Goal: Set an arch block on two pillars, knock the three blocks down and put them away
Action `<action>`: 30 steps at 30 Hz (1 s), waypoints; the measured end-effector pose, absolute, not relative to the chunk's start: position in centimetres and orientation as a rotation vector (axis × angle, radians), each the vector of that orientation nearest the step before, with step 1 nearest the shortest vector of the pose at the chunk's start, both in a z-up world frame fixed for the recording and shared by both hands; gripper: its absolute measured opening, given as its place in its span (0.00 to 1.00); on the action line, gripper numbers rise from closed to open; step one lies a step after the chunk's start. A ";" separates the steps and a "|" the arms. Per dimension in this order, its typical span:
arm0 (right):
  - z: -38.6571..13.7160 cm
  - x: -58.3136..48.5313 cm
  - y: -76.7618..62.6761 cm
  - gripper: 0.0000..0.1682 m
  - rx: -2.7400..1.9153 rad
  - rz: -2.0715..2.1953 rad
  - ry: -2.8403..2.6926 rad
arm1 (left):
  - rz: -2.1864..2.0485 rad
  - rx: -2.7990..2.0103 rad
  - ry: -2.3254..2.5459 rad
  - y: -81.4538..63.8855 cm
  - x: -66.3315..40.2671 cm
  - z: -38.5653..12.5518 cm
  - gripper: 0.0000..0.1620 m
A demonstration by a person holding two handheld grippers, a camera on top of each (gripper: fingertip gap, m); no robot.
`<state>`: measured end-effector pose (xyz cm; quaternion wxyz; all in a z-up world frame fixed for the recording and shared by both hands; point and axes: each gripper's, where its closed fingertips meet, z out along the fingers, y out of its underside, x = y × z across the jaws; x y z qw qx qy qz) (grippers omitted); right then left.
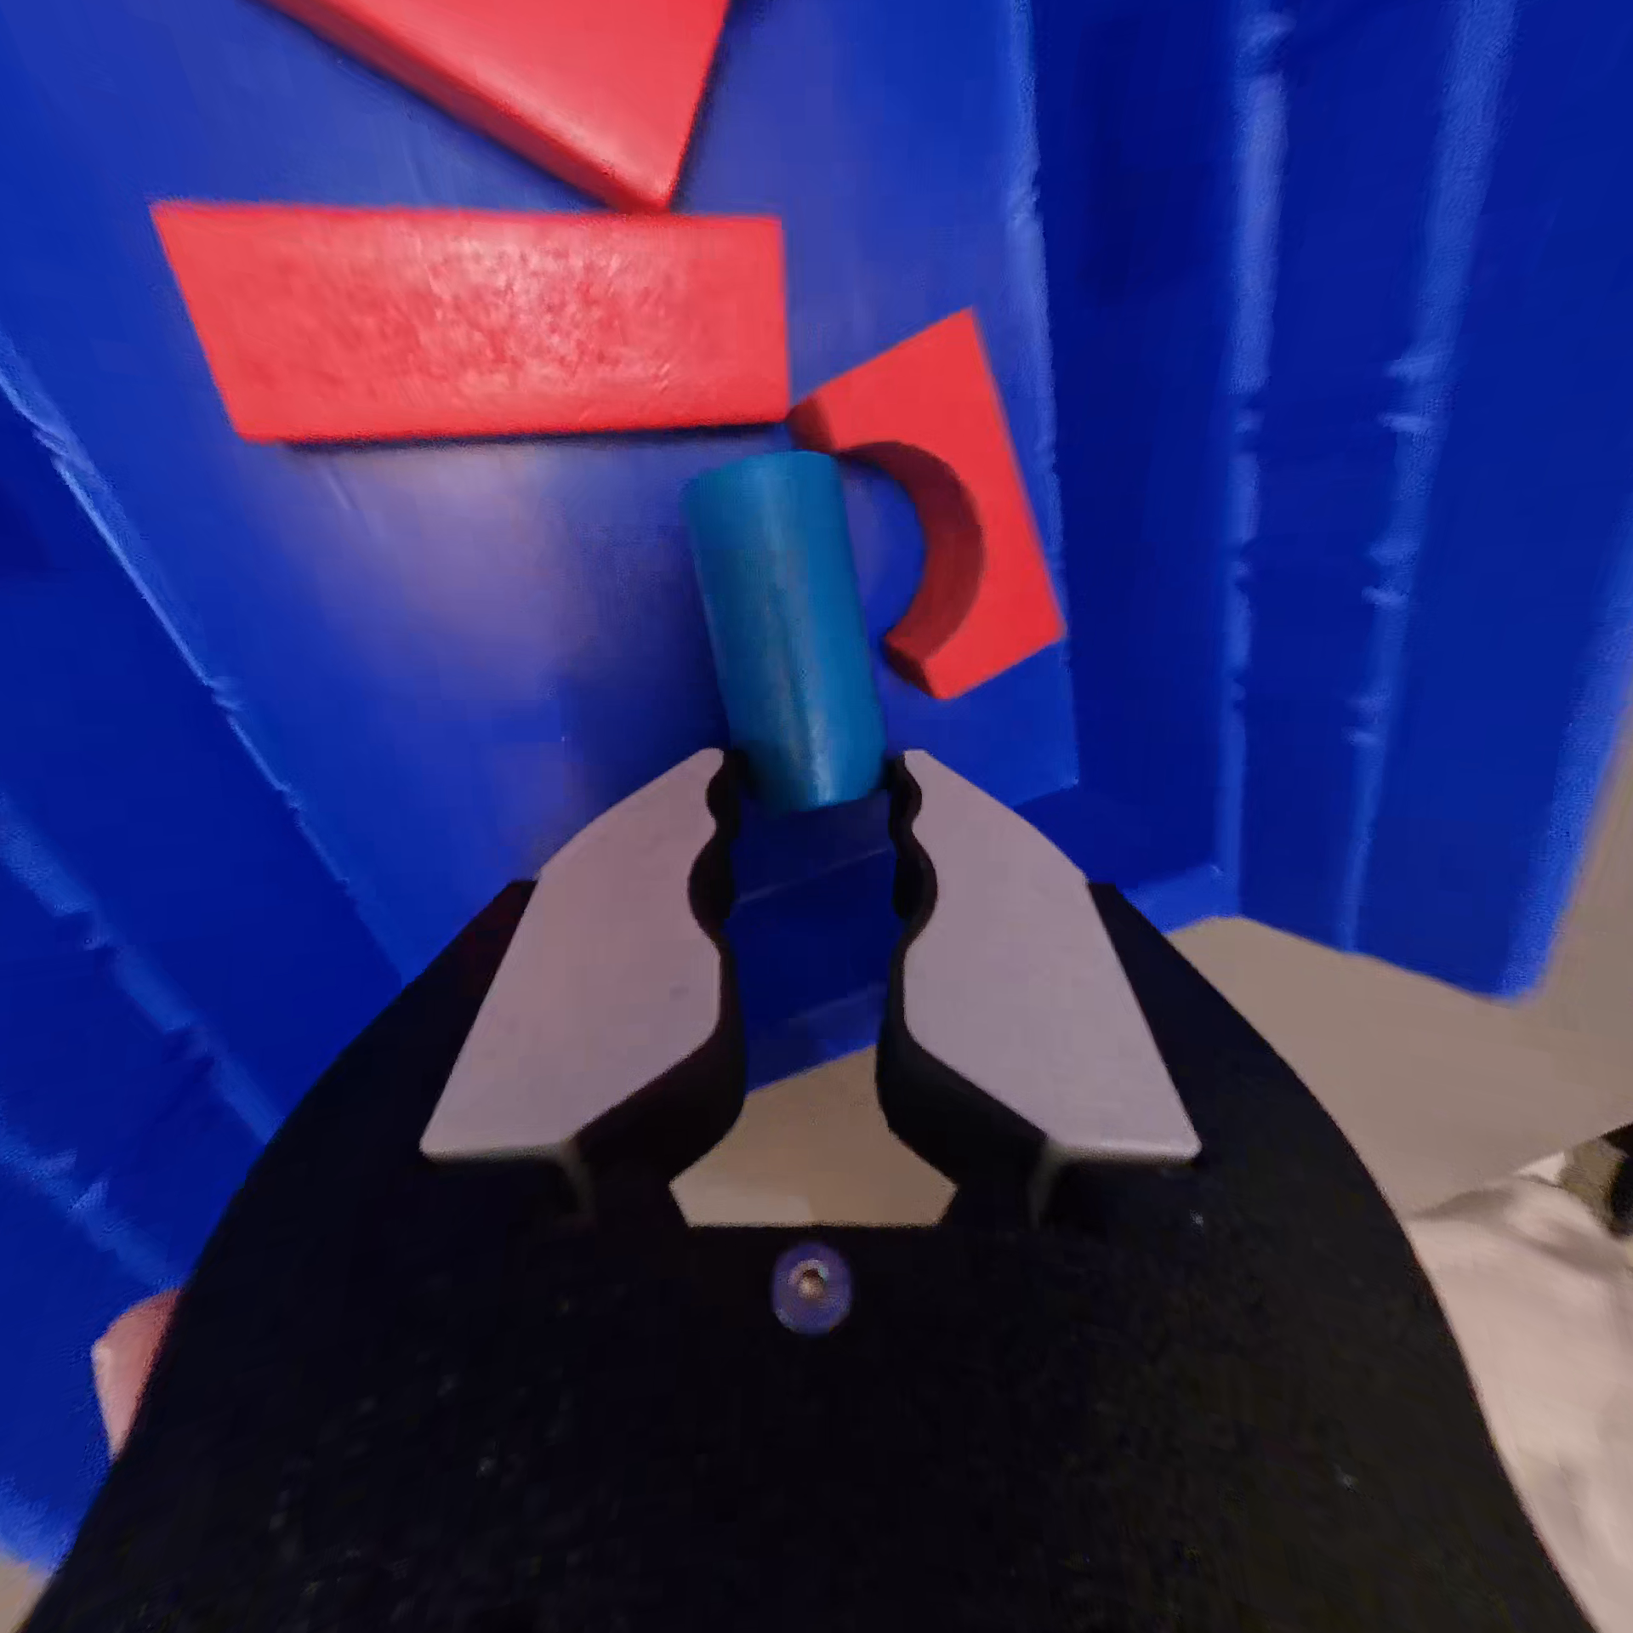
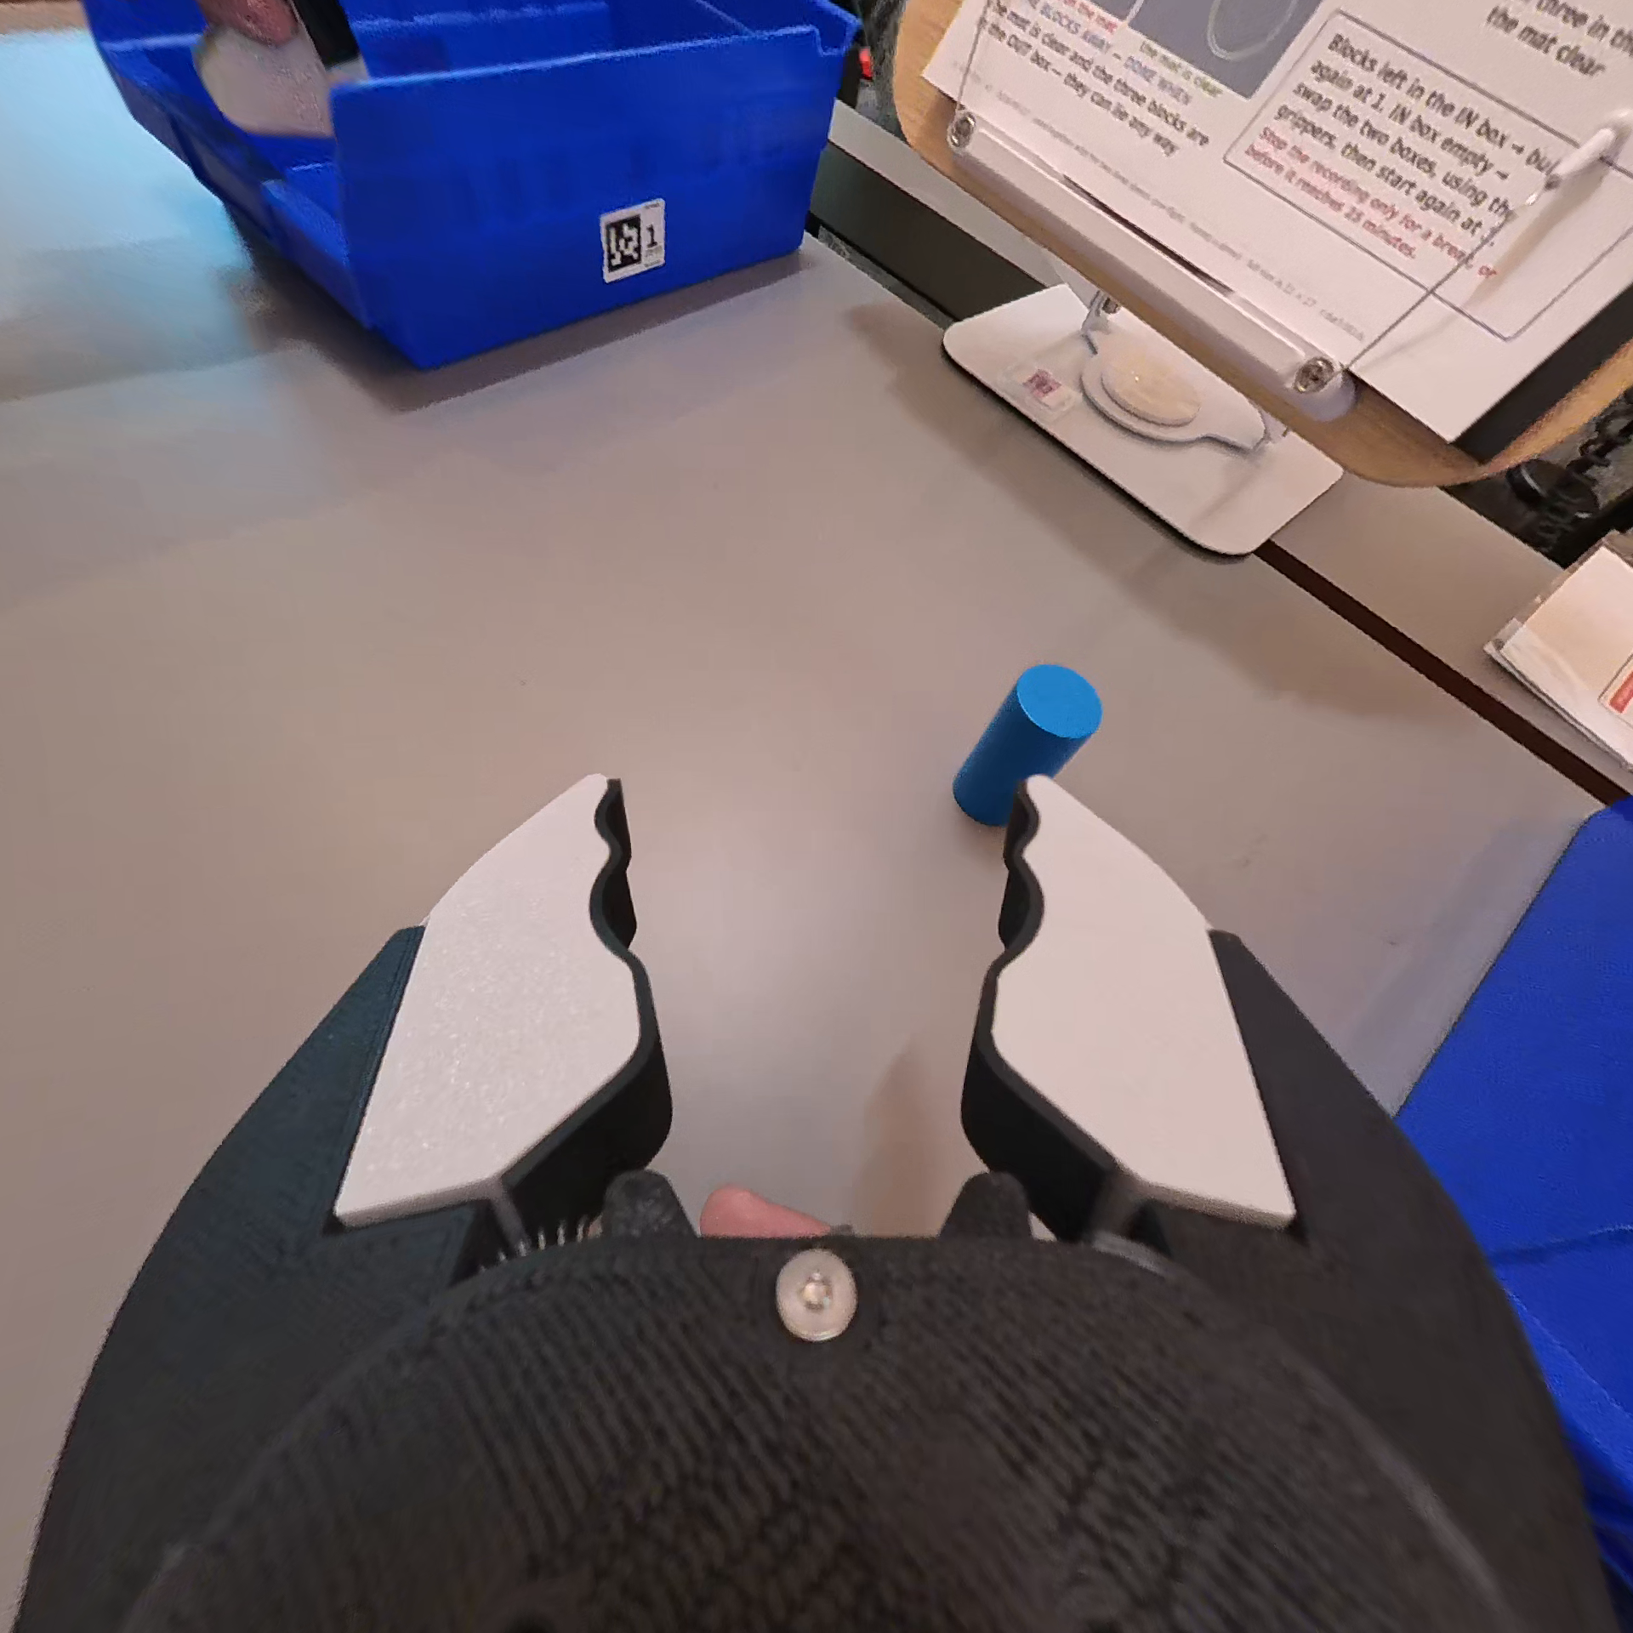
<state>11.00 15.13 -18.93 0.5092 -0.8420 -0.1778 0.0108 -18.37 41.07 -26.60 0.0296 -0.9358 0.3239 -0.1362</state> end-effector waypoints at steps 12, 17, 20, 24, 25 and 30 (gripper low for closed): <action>-12.1 2.6 16.9 0.47 -1.666 0.383 -0.574 | -0.775 -1.982 1.521 31.6 -13.2 -13.7 0.20; -9.5 -1.4 16.9 0.45 -1.540 0.663 -0.606 | -1.060 -1.614 1.818 21.5 -8.9 -11.9 0.20; -8.9 -2.7 16.2 0.40 -1.506 0.792 -0.631 | -1.109 -1.466 1.934 17.9 -7.5 -11.8 0.20; -9.1 -3.2 15.4 0.30 -1.504 0.828 -0.663 | -1.117 -1.387 2.023 16.0 -6.5 -12.4 0.20; -9.1 -3.0 15.4 0.28 -1.509 0.820 -0.663 | -1.119 -1.374 2.035 15.8 -6.3 -12.5 0.20; -10.0 -2.9 15.1 0.22 -1.538 0.800 -0.696 | -1.144 -1.347 2.054 15.2 -5.7 -12.5 0.20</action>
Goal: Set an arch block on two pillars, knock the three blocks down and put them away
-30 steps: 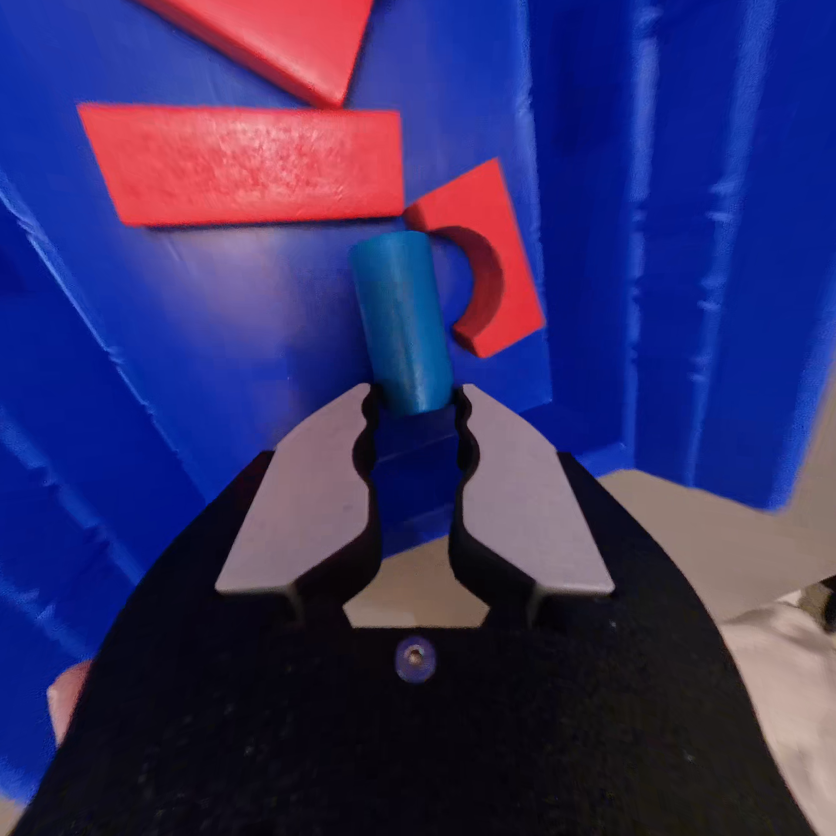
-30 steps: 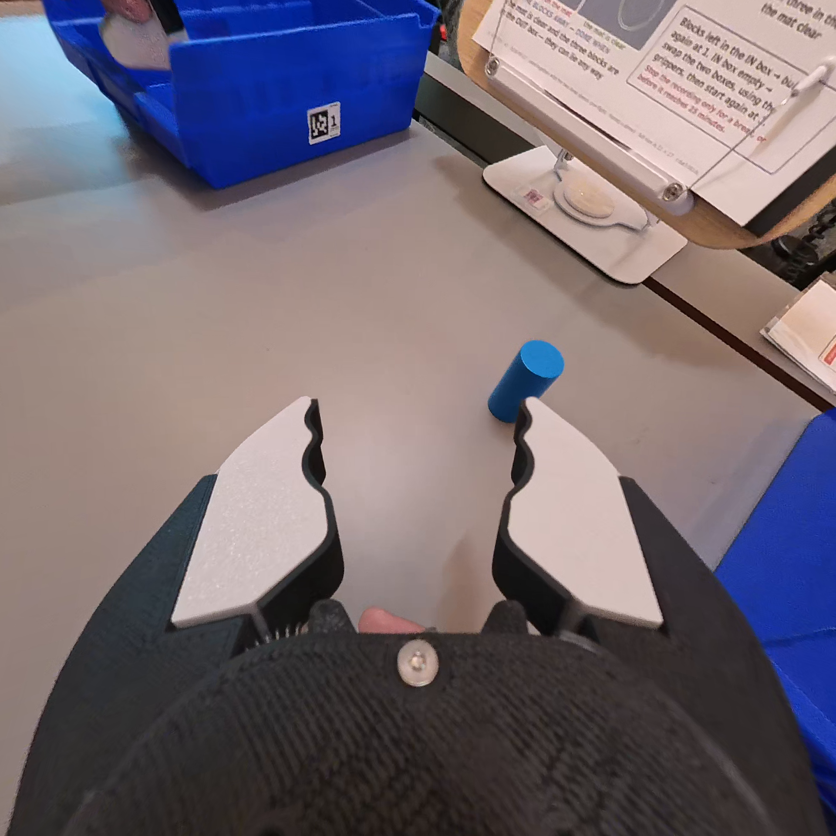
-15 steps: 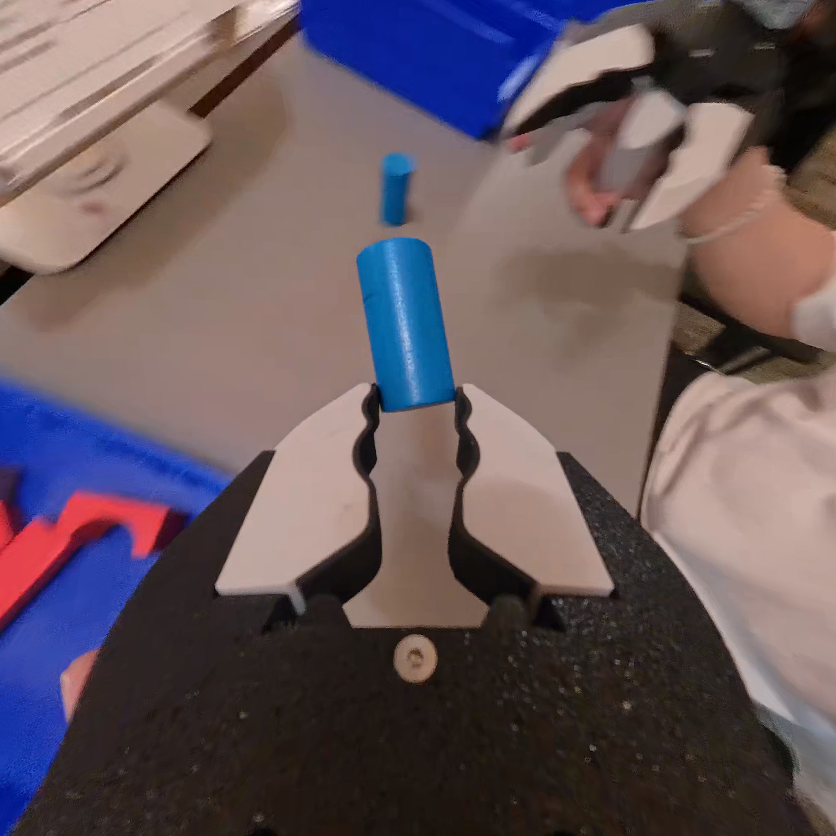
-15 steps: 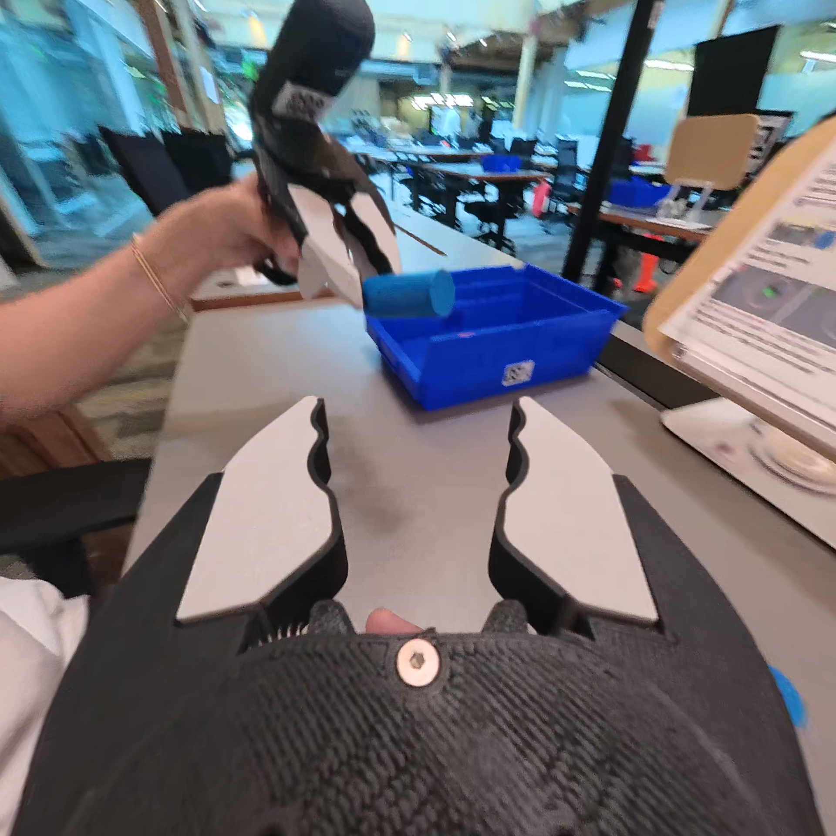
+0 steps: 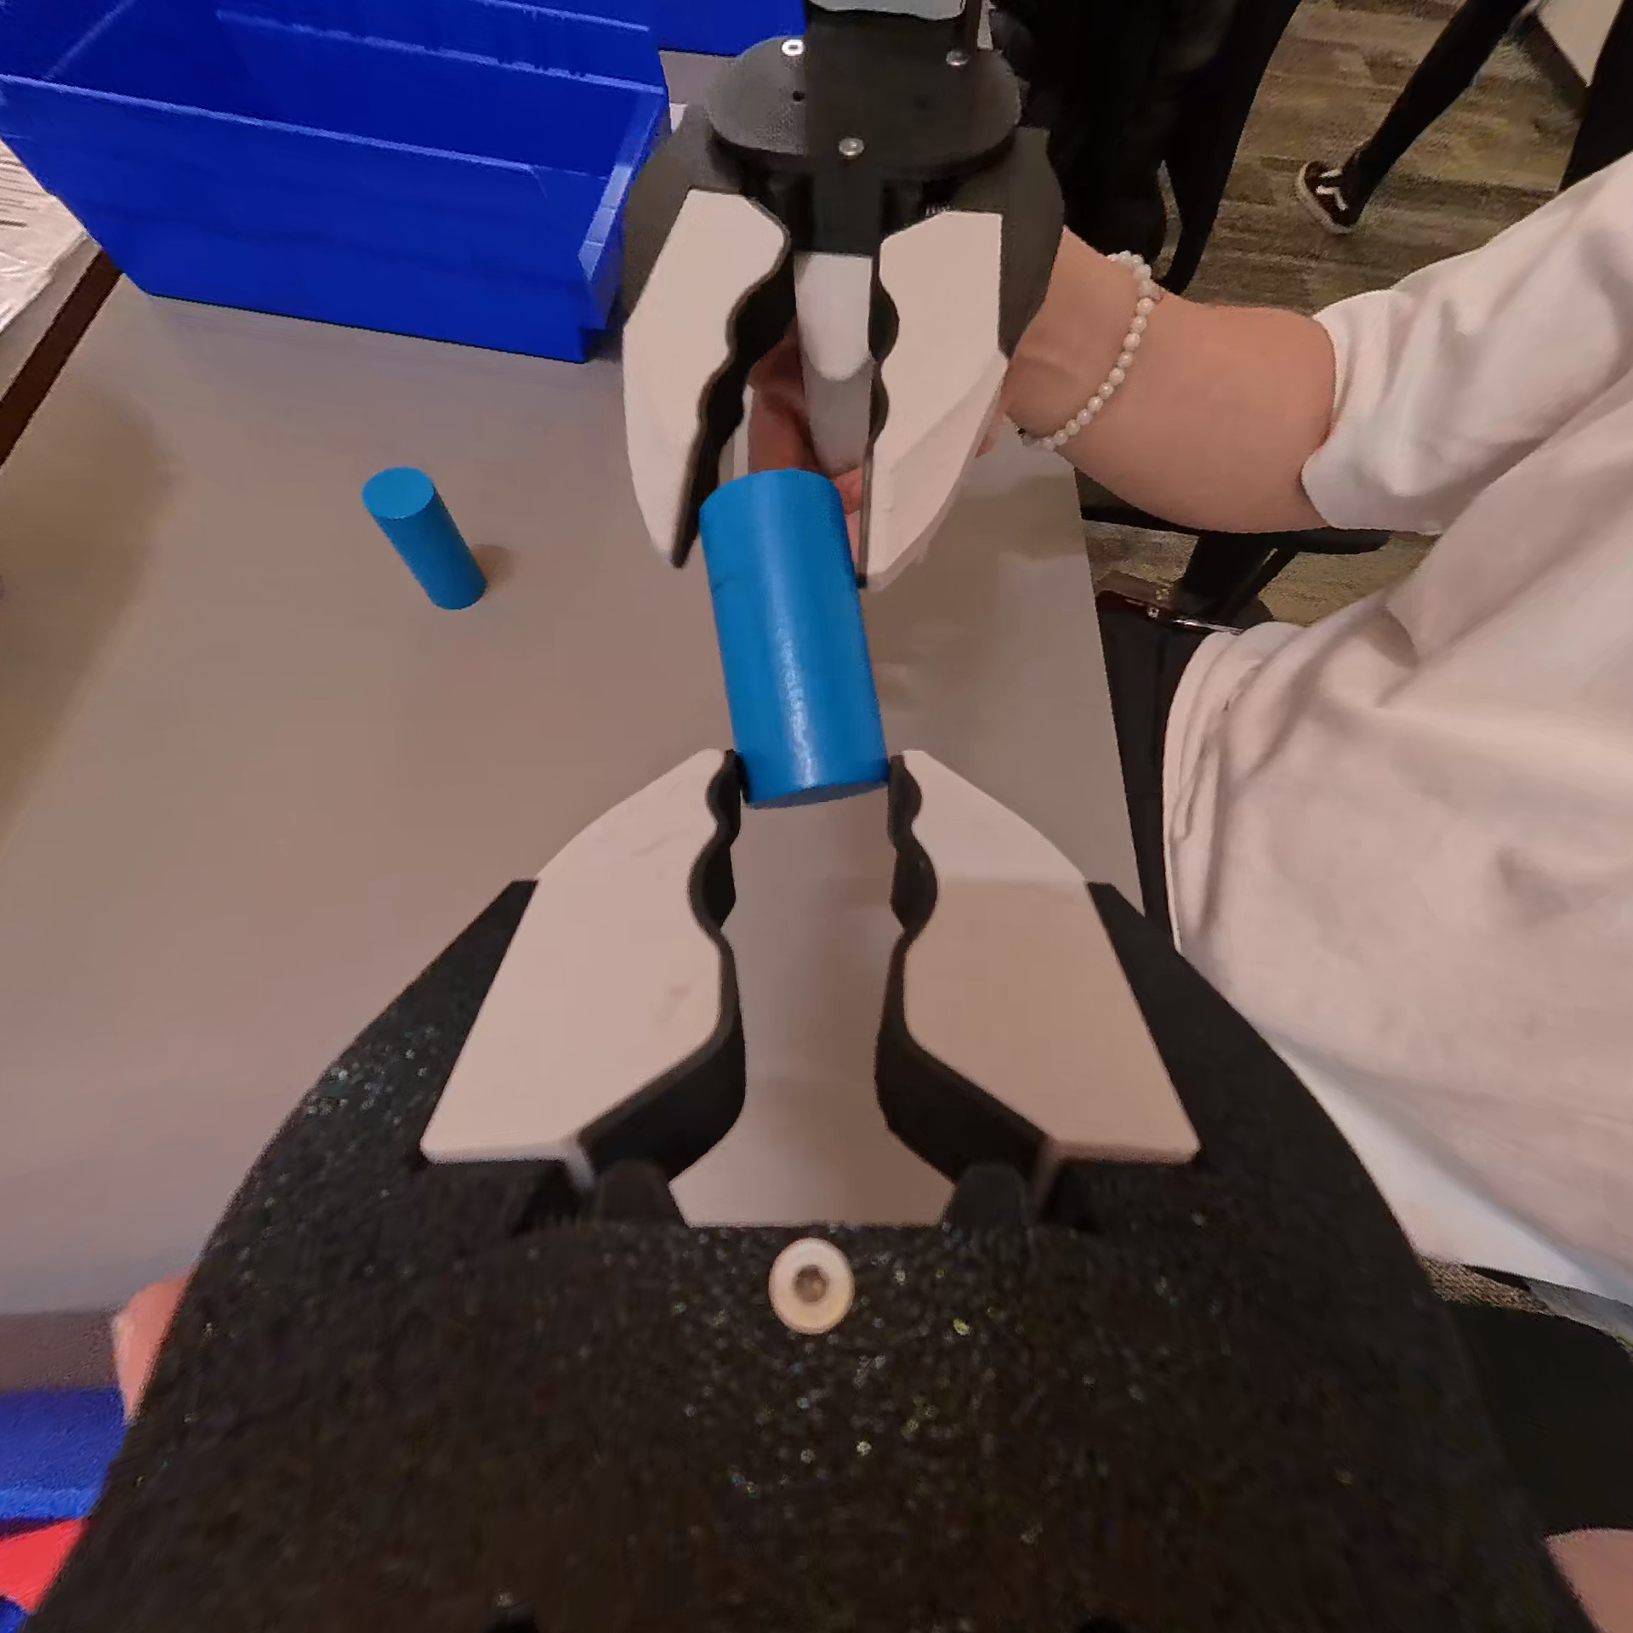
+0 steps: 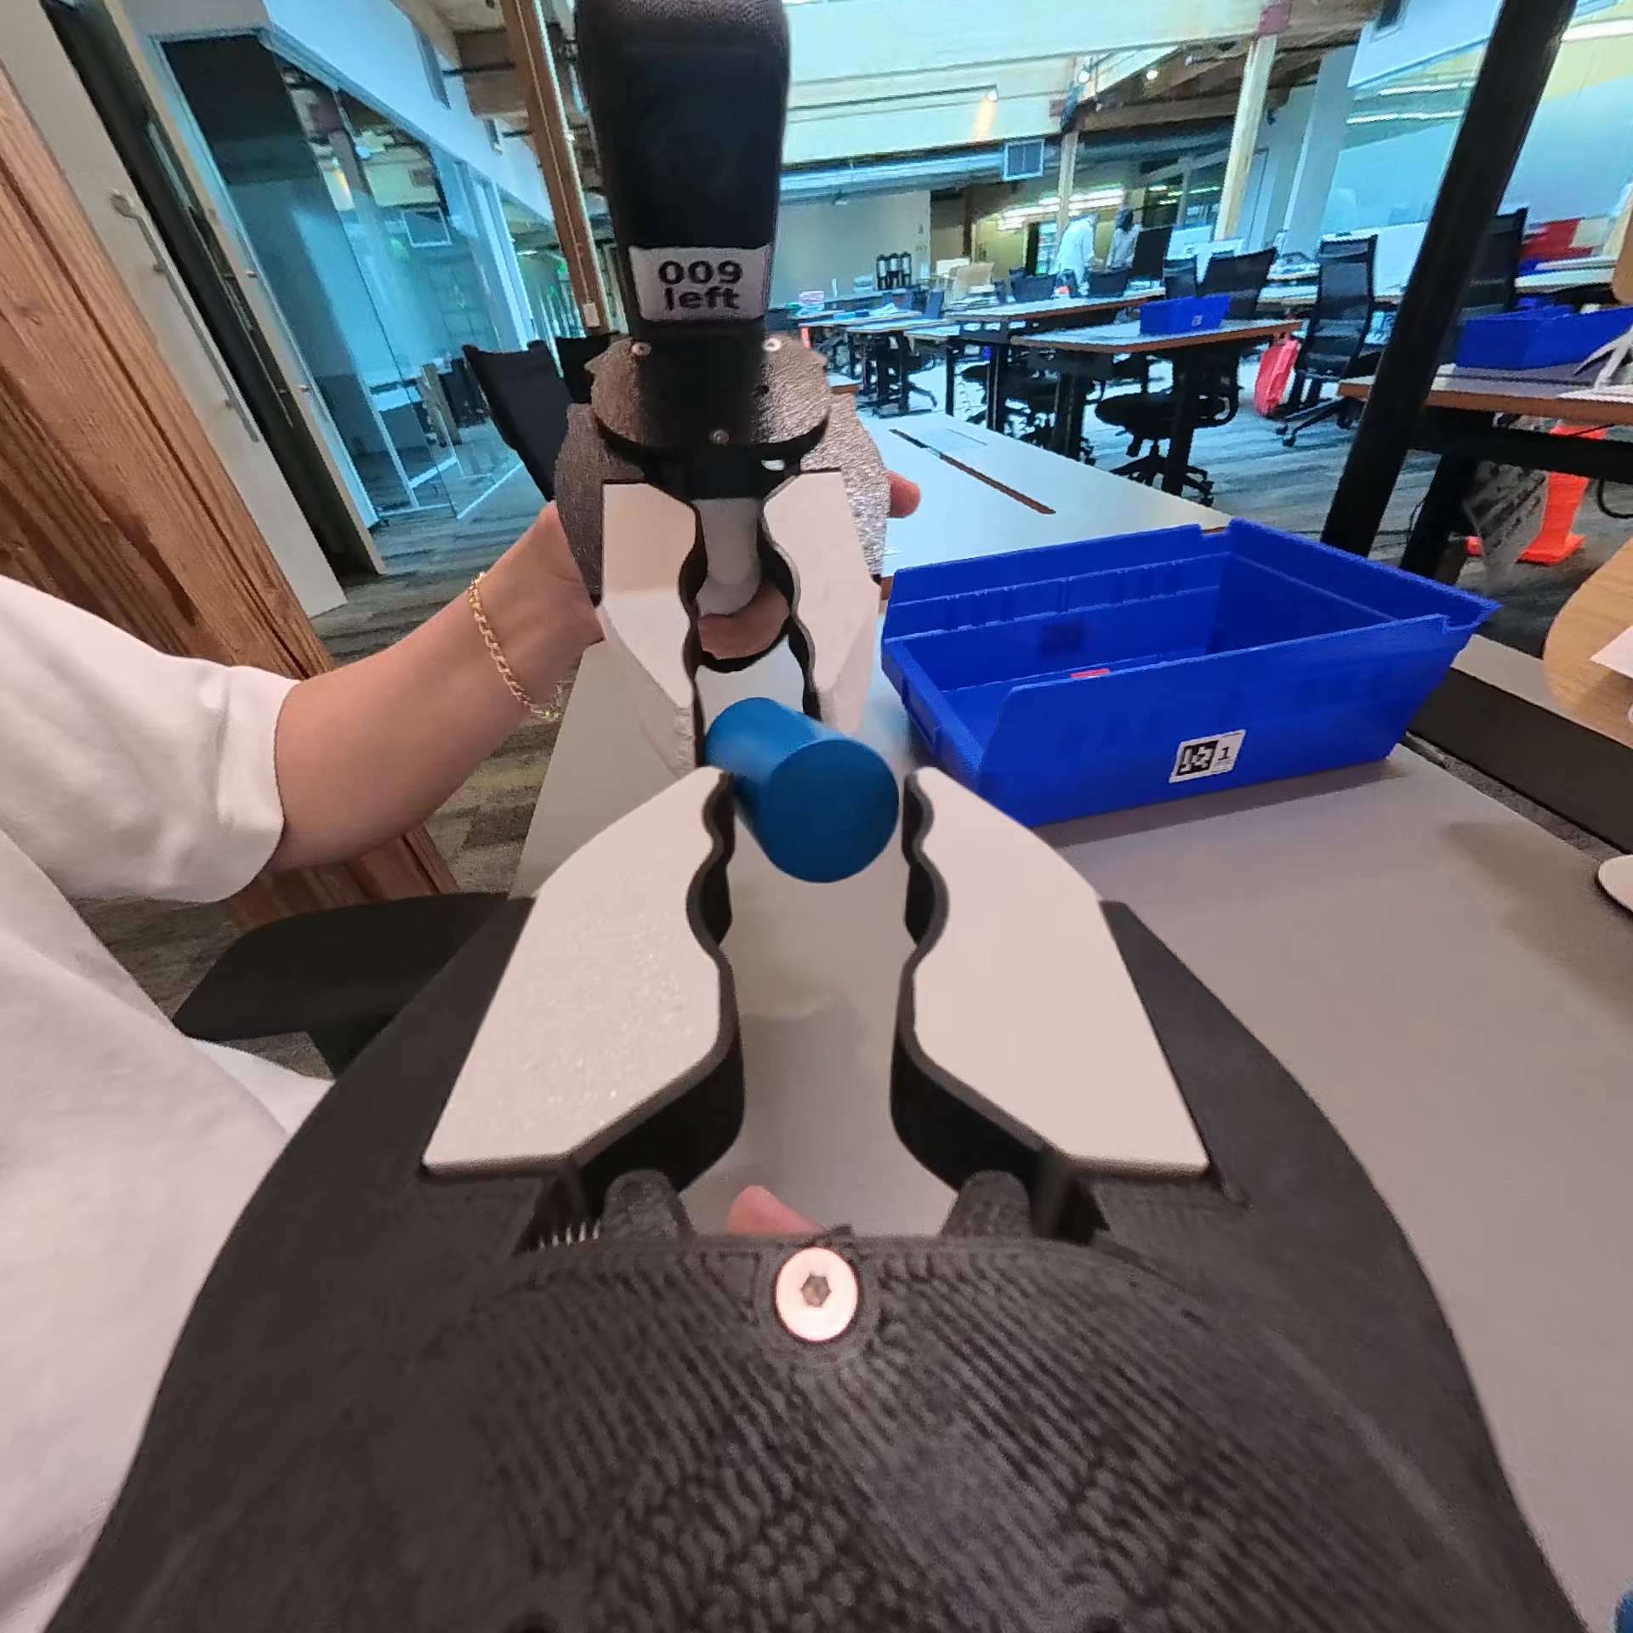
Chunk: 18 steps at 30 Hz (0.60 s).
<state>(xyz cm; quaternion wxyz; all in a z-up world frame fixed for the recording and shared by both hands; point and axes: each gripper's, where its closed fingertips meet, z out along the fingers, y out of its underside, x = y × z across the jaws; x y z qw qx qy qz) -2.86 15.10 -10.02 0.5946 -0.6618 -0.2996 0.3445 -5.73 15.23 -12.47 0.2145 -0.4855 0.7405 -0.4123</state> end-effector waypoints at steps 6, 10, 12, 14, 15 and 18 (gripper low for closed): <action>-10.0 -2.7 15.0 0.21 -1.517 0.842 -0.667 | -1.159 -1.324 2.032 15.1 -5.6 -12.4 0.20; -7.8 -1.0 15.4 0.20 -1.393 0.918 -0.449 | -1.258 -1.237 1.769 15.9 -4.7 -9.6 0.24; -6.5 -0.1 15.3 0.20 -1.293 1.052 -0.312 | -1.303 -1.203 1.571 16.6 -4.2 -7.9 0.37; -5.6 0.8 15.2 0.20 -1.180 1.179 -0.181 | -1.308 -1.164 1.408 17.1 -3.6 -7.0 0.41; -5.4 1.1 15.2 0.20 -1.133 1.230 -0.130 | -1.304 -1.141 1.343 17.2 -3.3 -6.8 0.42; -4.9 1.8 15.1 0.20 -1.004 1.385 -0.006 | -1.326 -1.086 1.241 16.6 -2.2 -6.5 0.42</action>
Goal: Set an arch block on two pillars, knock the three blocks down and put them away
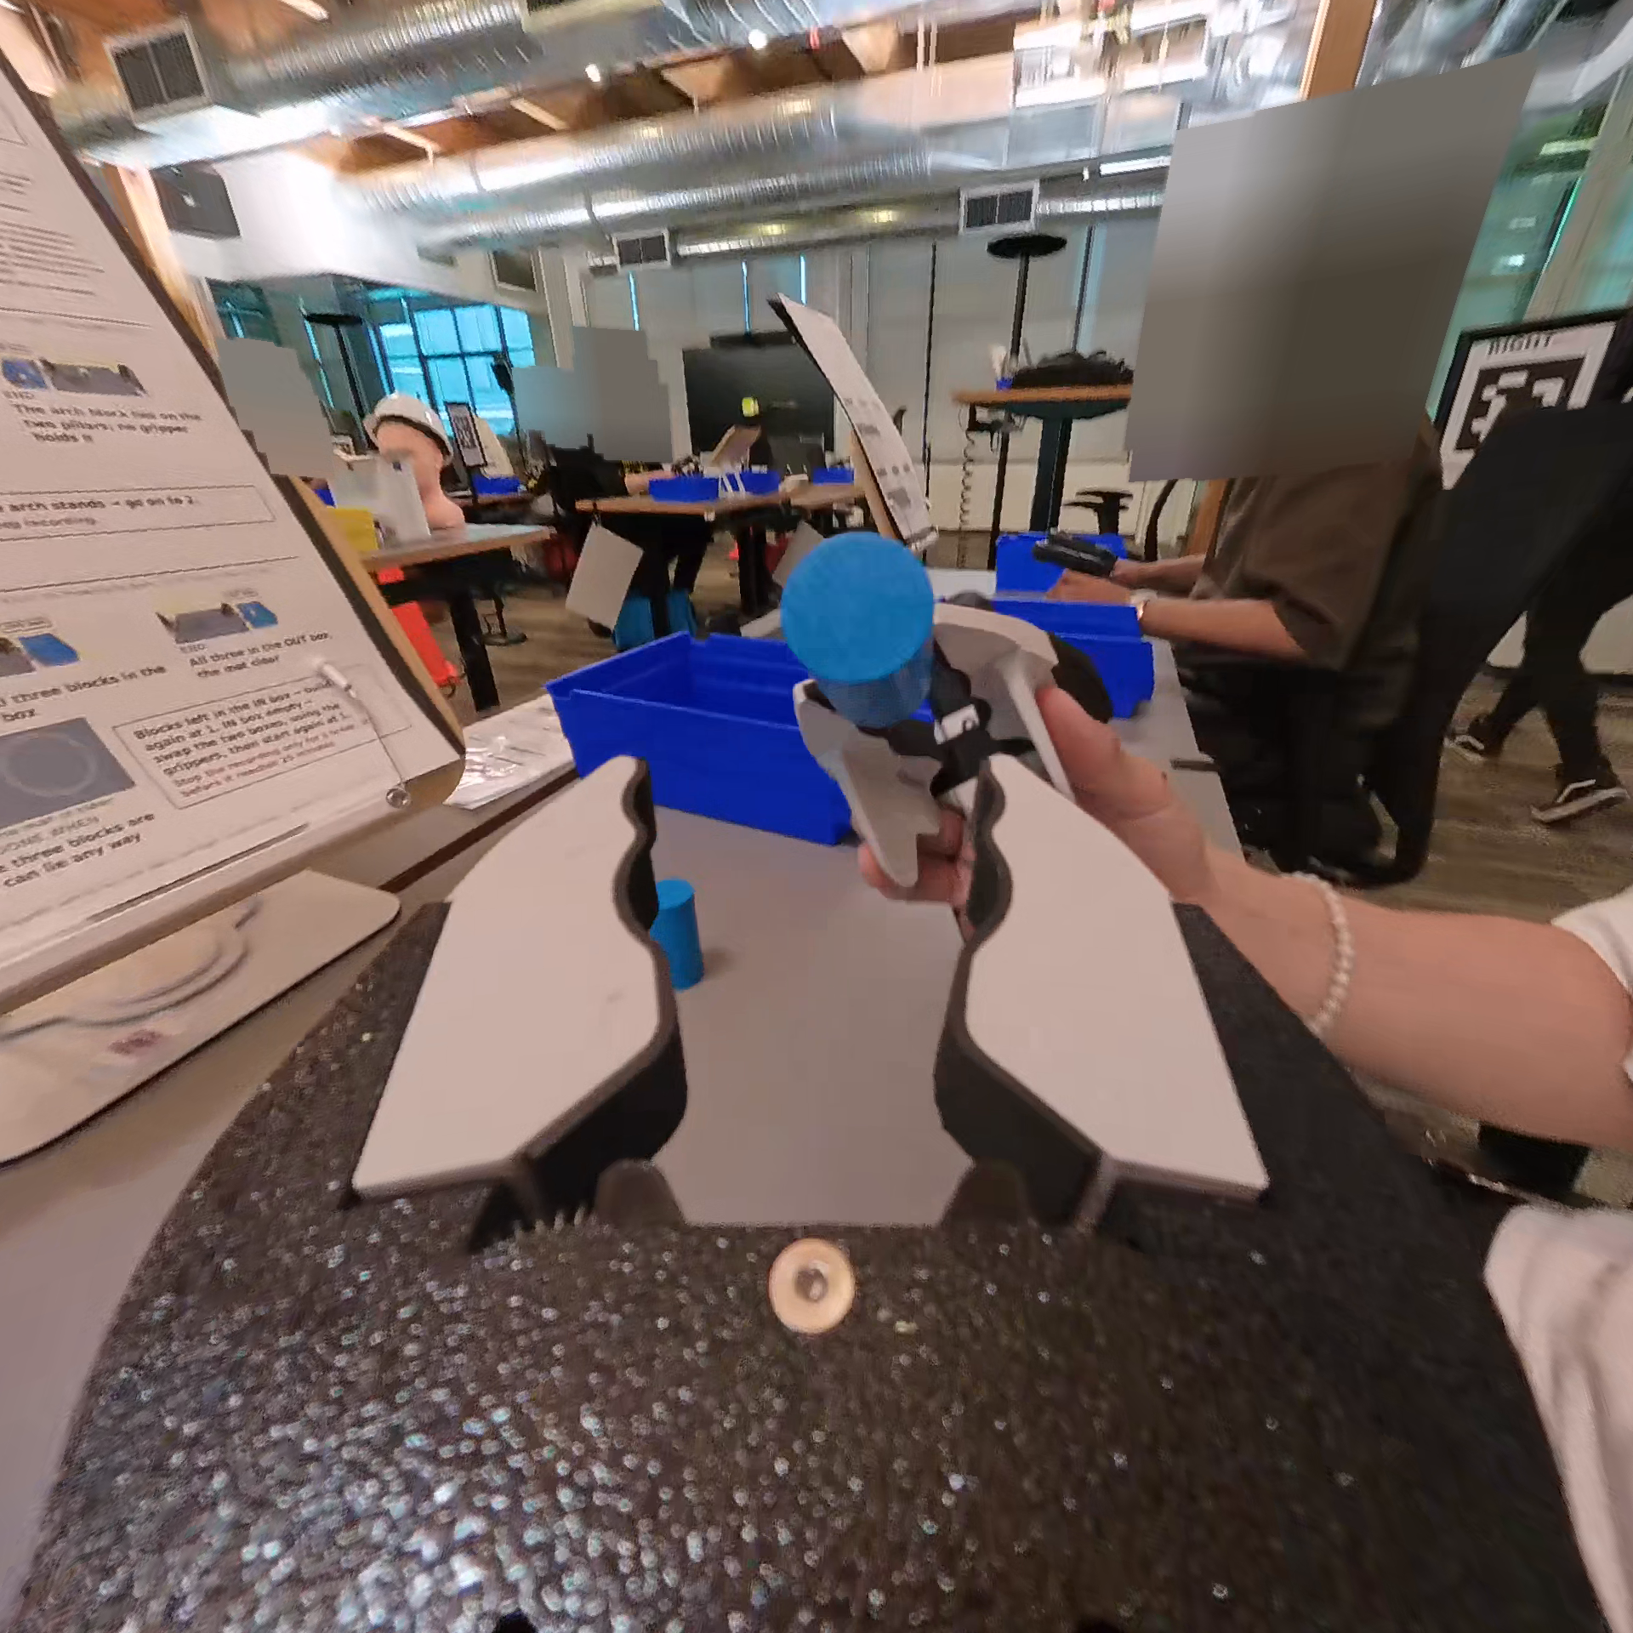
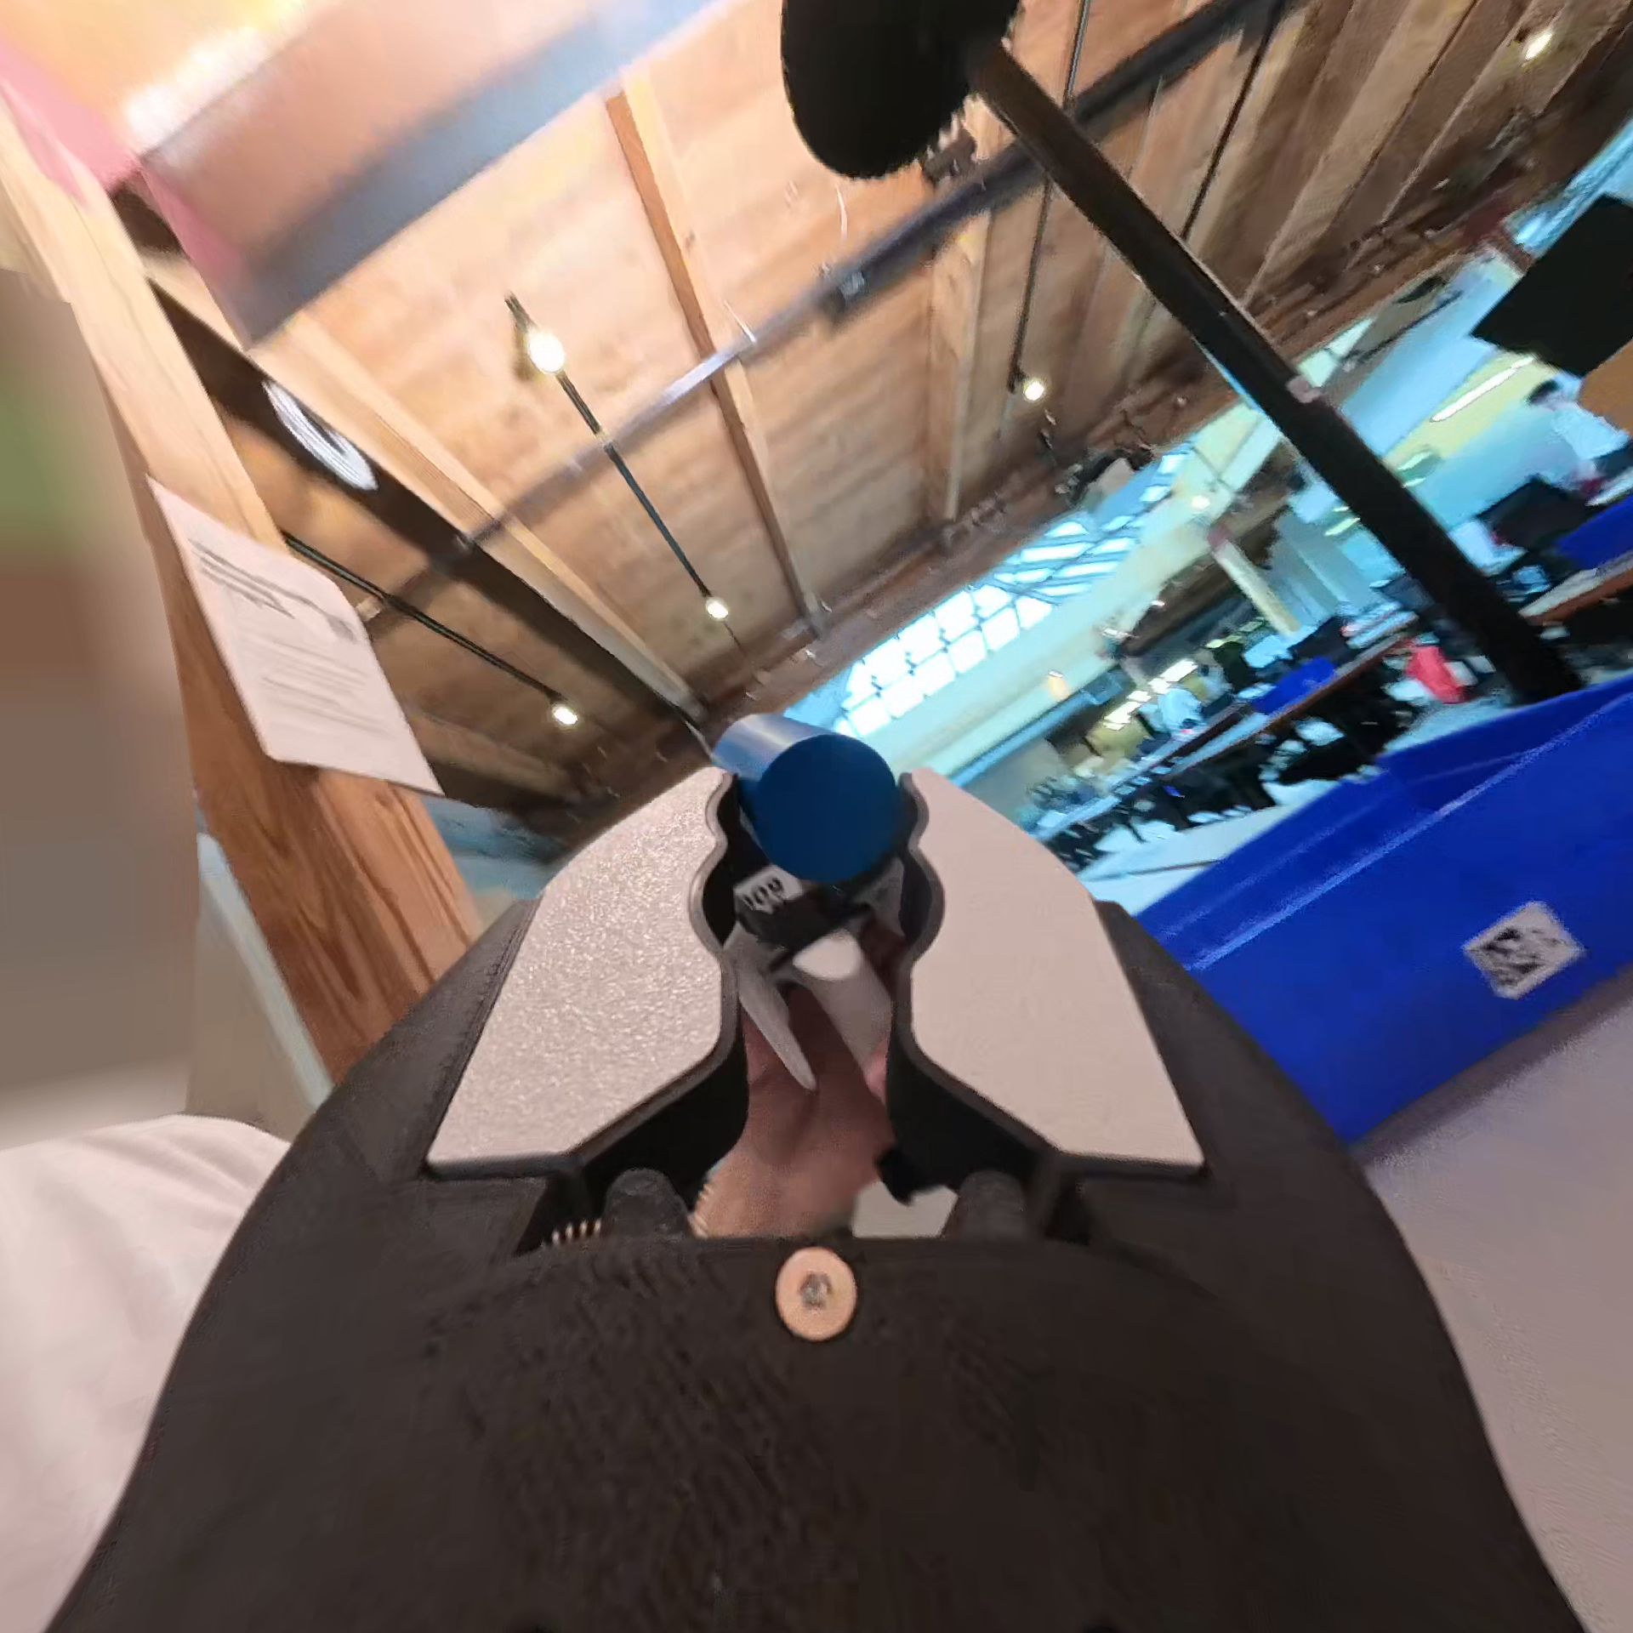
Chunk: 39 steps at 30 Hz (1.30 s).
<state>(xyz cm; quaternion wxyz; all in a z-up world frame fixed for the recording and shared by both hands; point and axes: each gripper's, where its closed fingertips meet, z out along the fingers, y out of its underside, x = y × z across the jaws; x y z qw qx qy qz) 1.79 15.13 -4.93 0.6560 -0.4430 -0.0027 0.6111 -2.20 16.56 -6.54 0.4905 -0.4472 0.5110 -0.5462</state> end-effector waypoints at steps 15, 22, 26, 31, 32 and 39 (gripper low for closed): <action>-5.9 0.5 15.1 0.20 -1.015 1.466 -0.010 | -1.490 -0.928 1.080 15.1 -2.1 -4.4 0.19; -7.3 1.2 15.5 0.21 -1.141 1.379 -0.024 | -1.406 -1.021 1.188 15.4 -1.5 -5.9 0.19; -8.3 4.9 15.4 0.36 -1.295 1.072 -0.087 | -1.325 -1.145 1.272 16.9 -0.6 -7.1 0.19; -8.7 11.3 13.8 0.43 -1.476 0.476 -0.226 | -1.122 -1.393 1.445 21.2 1.6 -10.8 0.19; -9.0 12.4 13.6 0.44 -1.513 0.363 -0.246 | -1.080 -1.433 1.472 22.1 2.2 -11.5 0.19; -10.8 15.4 13.2 0.46 -1.628 0.132 -0.269 | -0.845 -1.527 1.647 25.7 7.4 -16.8 0.19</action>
